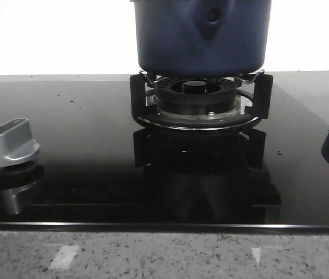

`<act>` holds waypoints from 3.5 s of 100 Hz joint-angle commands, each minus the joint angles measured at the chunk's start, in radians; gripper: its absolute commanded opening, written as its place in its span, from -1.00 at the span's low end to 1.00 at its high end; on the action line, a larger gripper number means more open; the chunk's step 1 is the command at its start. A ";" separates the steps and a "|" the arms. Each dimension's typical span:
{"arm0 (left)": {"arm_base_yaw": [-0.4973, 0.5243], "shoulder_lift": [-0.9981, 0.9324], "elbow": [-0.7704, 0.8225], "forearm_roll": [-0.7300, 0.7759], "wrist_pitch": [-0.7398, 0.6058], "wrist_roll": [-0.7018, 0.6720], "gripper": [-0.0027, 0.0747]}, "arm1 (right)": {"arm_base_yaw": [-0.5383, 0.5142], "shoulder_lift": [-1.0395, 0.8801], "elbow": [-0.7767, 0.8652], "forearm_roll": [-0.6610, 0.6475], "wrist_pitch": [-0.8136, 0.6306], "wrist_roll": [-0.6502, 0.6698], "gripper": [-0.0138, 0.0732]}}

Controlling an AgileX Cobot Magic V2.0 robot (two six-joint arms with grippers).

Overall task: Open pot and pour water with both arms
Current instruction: 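Close the left gripper on the blue lid knob, then lift the glass lid up off the saucepan with the left gripper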

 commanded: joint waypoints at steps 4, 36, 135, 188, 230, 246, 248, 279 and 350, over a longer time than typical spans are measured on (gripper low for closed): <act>0.052 -0.034 -0.029 0.042 -0.073 -0.058 0.34 | 0.003 0.022 -0.032 0.010 -0.047 -0.006 0.20; 0.074 -0.026 -0.029 0.177 -0.172 -0.058 0.34 | 0.003 0.022 -0.030 0.010 -0.031 -0.006 0.20; 0.066 0.164 -0.129 0.068 -0.245 -0.063 0.35 | 0.003 0.022 -0.030 0.041 -0.026 -0.006 0.20; 0.037 0.226 -0.211 0.073 -0.240 -0.063 0.34 | 0.003 0.022 -0.030 0.041 -0.027 -0.006 0.20; 0.031 0.226 -0.211 0.073 -0.240 -0.063 0.12 | 0.003 0.022 -0.026 0.041 -0.031 -0.006 0.20; 0.031 0.226 -0.211 0.073 -0.242 -0.063 -0.08 | 0.003 0.022 -0.026 0.041 -0.031 -0.006 0.20; 0.031 0.226 -0.211 0.073 -0.242 -0.063 -0.10 | 0.003 0.022 -0.026 0.041 -0.031 -0.006 0.20; 0.031 0.222 -0.211 0.073 -0.314 -0.063 -0.48 | 0.003 0.022 -0.026 0.041 -0.031 -0.006 0.20; 0.035 0.176 -0.219 0.073 -0.319 -0.063 -0.63 | 0.003 0.022 -0.026 0.041 -0.034 -0.006 0.20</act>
